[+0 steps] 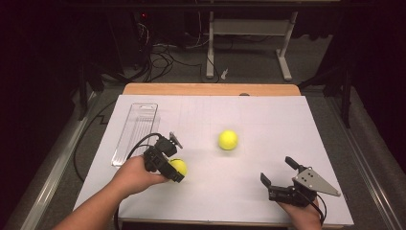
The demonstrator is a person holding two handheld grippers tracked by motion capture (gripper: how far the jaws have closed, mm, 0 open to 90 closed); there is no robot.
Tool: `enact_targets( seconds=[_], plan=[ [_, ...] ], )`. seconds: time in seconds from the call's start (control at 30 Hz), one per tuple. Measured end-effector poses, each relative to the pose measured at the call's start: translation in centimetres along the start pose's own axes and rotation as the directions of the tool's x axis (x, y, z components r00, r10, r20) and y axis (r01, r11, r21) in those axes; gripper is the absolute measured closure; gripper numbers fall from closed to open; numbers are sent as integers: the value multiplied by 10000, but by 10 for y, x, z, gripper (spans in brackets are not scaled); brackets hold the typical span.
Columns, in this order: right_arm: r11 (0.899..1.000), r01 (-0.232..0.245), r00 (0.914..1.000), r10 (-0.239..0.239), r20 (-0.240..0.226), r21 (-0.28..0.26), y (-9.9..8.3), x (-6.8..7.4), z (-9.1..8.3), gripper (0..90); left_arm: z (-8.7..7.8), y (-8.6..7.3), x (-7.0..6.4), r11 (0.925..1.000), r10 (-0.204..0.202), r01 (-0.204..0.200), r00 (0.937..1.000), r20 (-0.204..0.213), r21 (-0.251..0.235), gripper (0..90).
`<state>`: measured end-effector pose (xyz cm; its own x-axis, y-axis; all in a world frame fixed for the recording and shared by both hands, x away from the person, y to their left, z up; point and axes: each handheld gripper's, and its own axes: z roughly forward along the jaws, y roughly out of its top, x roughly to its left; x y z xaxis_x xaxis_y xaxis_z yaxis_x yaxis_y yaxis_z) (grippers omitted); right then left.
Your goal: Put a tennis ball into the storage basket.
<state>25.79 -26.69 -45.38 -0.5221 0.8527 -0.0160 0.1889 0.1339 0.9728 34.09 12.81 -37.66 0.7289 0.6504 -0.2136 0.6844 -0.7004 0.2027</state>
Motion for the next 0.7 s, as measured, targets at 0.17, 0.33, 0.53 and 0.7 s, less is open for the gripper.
enact_targets(
  seconds=[0.17, 0.33, 0.53, 0.7],
  plan=[
    [10000, -41, 10000, 41, 3, -11, 0, 0, 0, 1, -7, -5, 4, 9998, -111, 112, 9999, -14, 139, 263],
    [10000, -39, 10000, 39, 8, -10, 0, 0, 0, 1, -15, -9, 8, 9998, -172, 172, 9998, -35, 36, 263],
    [10000, -12, 10000, 12, 16, 1, 0, 0, 0, 1, -24, -15, 15, 9988, -442, 439, 9989, -144, -199, 263],
    [10000, -7, 10000, 7, 20, 8, 0, 0, 0, 1, -31, -21, 22, 9968, -667, 658, 9976, -192, -461, 263]
  ],
)
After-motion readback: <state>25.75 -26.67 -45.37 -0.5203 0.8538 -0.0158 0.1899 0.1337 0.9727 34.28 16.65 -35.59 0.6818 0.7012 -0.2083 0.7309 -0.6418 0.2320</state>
